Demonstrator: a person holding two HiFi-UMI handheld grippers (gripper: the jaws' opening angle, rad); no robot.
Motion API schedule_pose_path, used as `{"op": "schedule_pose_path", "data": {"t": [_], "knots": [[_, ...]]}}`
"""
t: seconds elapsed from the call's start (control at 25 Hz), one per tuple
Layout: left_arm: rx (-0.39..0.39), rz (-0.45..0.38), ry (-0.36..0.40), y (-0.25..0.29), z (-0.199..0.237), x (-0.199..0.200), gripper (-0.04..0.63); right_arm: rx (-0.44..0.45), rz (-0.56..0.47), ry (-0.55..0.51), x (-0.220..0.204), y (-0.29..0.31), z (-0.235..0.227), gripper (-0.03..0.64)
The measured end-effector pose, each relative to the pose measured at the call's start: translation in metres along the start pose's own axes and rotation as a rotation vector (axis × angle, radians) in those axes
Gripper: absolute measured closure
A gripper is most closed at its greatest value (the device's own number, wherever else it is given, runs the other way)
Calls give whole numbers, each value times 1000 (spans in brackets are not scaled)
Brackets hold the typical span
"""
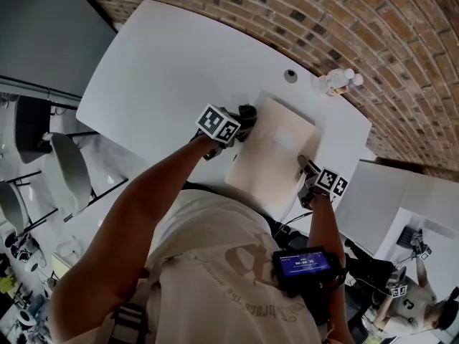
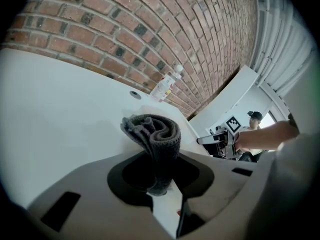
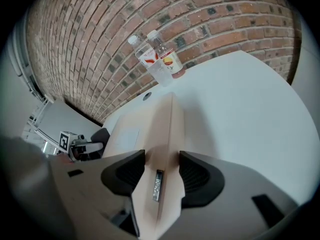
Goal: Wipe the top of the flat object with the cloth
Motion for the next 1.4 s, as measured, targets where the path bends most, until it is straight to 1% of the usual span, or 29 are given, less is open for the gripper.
{"op": "schedule_pose_path", "data": {"t": [0.2, 0.4, 0.56, 0.88, 1.16, 1.28, 1.4], "knots": [[-28, 45, 14, -13, -12, -23, 491, -16, 8, 0, -1, -1, 1, 393], [-45, 64, 31, -24, -22, -44, 491, -32, 2, 0, -2, -2, 2, 394], [-29, 74, 54, -37, -23, -58, 489, -25, -3, -7, 2, 9, 7, 394], [-24, 96, 96, -49, -49, -92, 491, -30, -22, 7, -2, 2, 3, 393], [-32, 163, 145, -57, -67, -116, 491, -28, -46, 12, -3, 0, 0, 393], [-26, 183, 145, -60, -74, -126, 491, -29, -57, 15, -5, -2, -1, 393], [0, 182, 118, -66, -79, -134, 491, -22, -59, 15, -7, -2, 0, 393]]}}
Point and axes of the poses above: the fingertips, and each gripper's own axes: y forward along the fingers, z to its left, x out of its top, the point moved 6 cm from there along -y, backward along the fingers, and after that the axes turned 4 degrees about -z, right-handed, at the moved point
